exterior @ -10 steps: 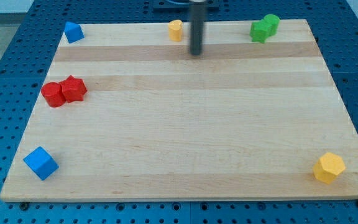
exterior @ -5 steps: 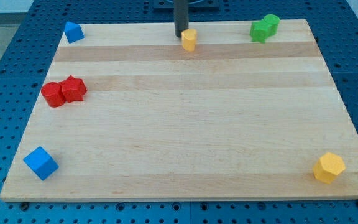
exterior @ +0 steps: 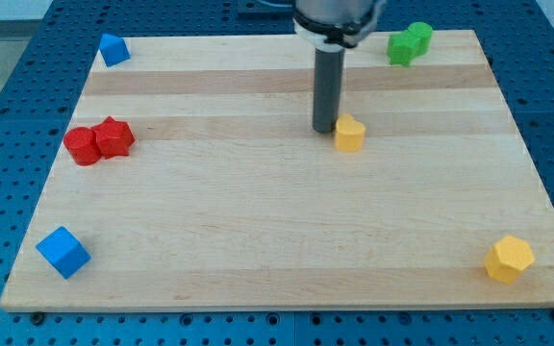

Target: Push the heart into the hexagon

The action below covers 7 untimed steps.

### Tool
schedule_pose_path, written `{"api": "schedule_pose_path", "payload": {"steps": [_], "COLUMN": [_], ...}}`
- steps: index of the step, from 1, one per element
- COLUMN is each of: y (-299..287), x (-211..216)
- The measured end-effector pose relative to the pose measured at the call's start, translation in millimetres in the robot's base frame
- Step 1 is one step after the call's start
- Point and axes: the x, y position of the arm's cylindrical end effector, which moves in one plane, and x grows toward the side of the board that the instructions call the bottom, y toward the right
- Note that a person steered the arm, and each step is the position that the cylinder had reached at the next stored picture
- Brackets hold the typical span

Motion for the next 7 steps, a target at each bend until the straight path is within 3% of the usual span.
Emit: {"api": "schedule_pose_path", "payload": {"steps": [2,5,7], "y": [81.0,96.1,105.2], "x": [14.0,99.1,132.0]}}
